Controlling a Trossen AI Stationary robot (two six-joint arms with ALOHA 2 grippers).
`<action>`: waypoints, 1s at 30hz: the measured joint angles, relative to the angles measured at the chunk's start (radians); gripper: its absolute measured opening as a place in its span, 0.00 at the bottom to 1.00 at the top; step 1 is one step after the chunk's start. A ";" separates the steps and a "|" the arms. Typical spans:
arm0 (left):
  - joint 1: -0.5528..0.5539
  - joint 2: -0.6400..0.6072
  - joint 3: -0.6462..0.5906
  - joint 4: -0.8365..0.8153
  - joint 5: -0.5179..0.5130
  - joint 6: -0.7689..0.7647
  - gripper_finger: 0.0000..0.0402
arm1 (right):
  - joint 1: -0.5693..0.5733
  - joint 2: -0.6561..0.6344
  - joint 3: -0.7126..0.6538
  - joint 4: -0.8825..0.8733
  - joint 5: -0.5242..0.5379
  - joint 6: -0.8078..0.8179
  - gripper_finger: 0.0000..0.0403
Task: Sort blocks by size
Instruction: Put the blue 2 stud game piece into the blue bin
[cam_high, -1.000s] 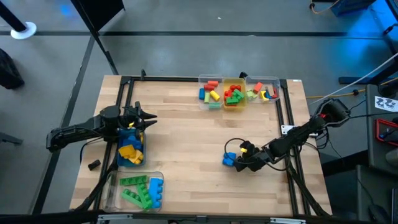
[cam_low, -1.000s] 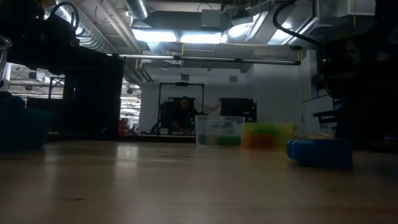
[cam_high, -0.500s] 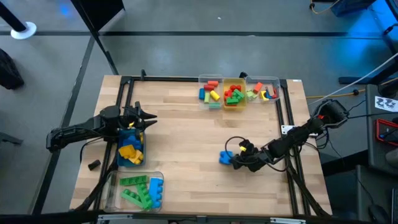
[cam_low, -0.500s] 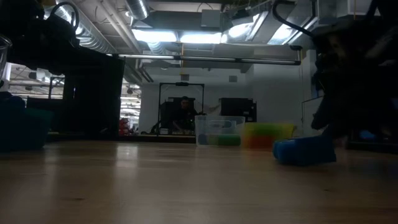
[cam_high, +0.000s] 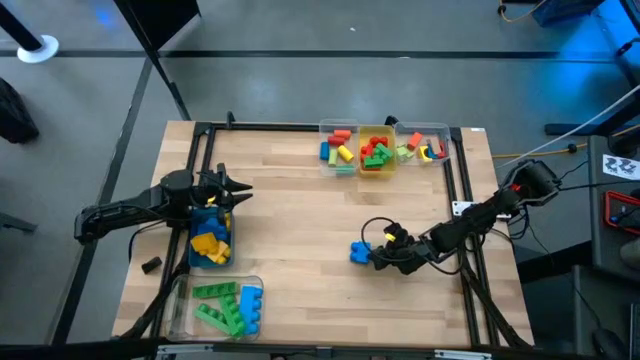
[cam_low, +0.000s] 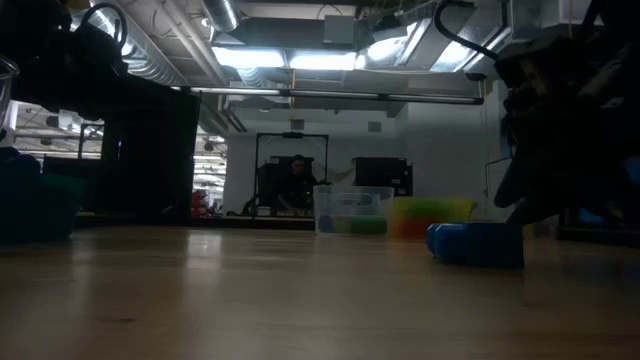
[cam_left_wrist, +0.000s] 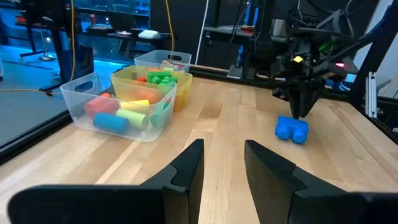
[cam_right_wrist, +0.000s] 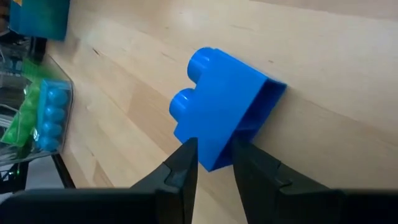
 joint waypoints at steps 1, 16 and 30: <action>0.000 0.000 0.000 0.000 0.000 0.000 0.25 | 0.000 0.000 0.000 0.000 -0.006 0.000 0.25; 0.000 0.000 0.000 0.000 0.000 0.000 0.25 | 0.003 -0.001 -0.197 0.408 0.061 0.046 0.25; 0.000 0.000 0.000 0.000 0.000 0.000 0.25 | 0.003 -0.001 -0.204 0.418 0.042 0.053 0.25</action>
